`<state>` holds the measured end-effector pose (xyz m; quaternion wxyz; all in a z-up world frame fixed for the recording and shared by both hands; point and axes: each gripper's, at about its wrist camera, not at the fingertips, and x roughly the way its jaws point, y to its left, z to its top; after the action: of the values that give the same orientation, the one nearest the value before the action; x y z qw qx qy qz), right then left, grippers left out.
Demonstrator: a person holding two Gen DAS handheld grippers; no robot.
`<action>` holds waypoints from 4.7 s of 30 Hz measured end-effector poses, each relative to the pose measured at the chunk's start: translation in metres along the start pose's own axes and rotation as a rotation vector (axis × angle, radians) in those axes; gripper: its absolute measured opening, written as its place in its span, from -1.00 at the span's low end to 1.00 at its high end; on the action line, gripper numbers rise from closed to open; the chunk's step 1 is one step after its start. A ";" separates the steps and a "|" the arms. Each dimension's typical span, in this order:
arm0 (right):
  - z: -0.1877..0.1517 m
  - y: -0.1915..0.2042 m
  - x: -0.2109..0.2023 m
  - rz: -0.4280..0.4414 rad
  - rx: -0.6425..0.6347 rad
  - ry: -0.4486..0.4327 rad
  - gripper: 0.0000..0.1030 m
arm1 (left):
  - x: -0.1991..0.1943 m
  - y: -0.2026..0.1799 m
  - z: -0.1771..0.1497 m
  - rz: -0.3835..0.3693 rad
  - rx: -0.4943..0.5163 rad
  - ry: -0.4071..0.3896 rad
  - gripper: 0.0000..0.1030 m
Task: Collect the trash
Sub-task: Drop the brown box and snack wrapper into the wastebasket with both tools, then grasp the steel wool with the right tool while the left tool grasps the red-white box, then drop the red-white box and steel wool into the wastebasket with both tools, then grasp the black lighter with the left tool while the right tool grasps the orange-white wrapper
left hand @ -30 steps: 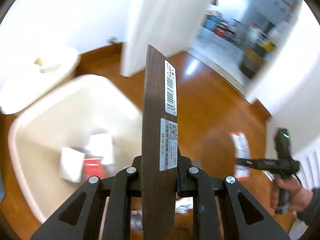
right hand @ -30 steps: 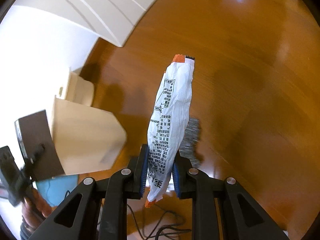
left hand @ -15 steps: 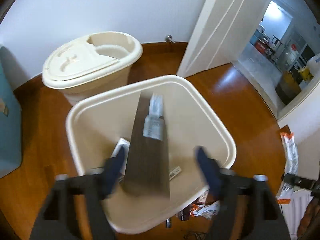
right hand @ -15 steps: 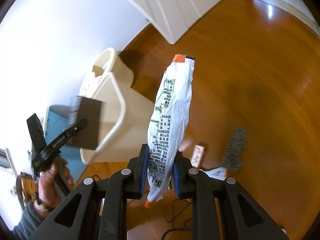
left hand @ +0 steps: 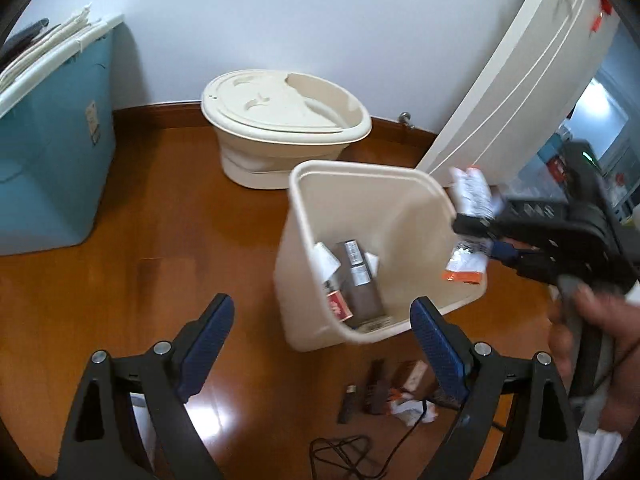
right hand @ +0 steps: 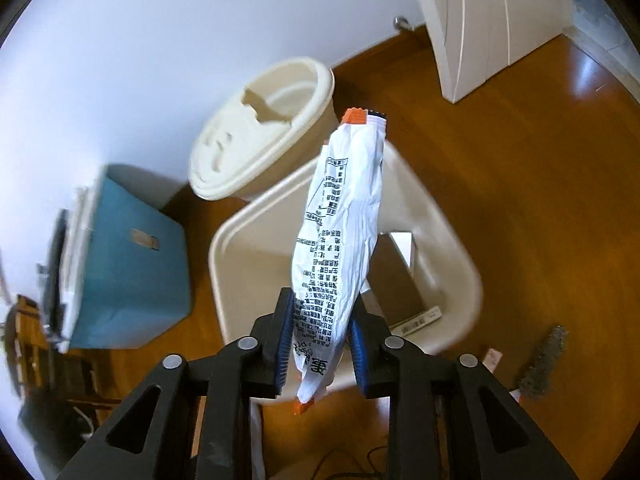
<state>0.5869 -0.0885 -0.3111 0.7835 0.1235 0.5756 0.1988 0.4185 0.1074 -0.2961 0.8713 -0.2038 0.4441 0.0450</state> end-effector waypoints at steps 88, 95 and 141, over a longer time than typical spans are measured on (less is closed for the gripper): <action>-0.064 -0.079 -0.126 -0.010 -0.033 -0.106 -0.48 | 0.026 -0.047 0.047 -0.061 0.092 0.014 0.15; -0.021 -0.012 -0.070 0.002 -0.044 -0.084 -0.23 | 0.001 -0.019 0.009 -0.041 0.012 -0.013 0.15; -0.160 -0.249 0.131 -0.079 -0.377 0.328 -0.48 | 0.199 -0.082 -0.176 0.092 0.412 0.370 0.27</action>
<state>0.5101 -0.2563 -0.5768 0.6958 -0.0814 0.6522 0.2895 0.4265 -0.0579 -0.5203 0.7954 -0.0069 0.6044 -0.0444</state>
